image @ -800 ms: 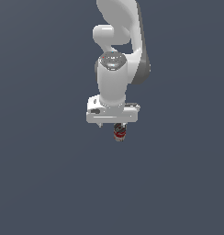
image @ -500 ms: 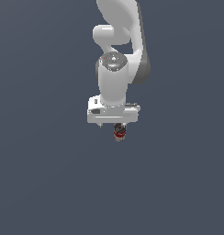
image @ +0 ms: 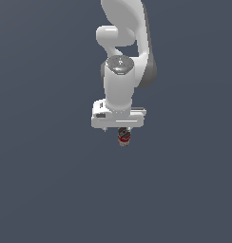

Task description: Pick up the object and move it to a goal position.

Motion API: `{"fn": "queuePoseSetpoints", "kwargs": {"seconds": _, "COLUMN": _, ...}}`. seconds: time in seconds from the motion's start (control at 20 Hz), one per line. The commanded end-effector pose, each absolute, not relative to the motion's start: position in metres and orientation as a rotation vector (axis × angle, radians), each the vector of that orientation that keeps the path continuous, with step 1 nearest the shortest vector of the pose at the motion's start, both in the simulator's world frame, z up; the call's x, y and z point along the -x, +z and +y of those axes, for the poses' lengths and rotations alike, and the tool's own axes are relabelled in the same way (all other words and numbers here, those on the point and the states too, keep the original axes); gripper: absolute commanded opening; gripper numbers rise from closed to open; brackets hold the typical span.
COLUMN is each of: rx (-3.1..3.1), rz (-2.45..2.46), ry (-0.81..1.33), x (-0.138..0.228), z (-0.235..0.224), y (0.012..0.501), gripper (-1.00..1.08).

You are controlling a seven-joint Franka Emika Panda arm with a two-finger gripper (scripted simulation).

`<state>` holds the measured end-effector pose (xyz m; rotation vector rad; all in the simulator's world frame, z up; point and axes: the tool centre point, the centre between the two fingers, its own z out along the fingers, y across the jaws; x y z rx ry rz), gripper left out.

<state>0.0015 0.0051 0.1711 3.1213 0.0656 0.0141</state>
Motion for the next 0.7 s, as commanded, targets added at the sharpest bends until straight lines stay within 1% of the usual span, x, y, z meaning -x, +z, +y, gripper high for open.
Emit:
{"fn": "queuePoseSetpoints", "kwargs": {"seconds": 0.0, "rx": -3.121, "rz": 0.071, "ry": 0.014, "x": -0.001, "z": 0.005, "y": 0.171, "gripper": 1.0}}
{"fn": "queuePoseSetpoints", "kwargs": {"seconds": 0.65, "rx": -3.107, "rz": 0.336, "ry": 0.008, "x": 0.007, "z": 0.013, "y": 0.16, "gripper": 1.0}}
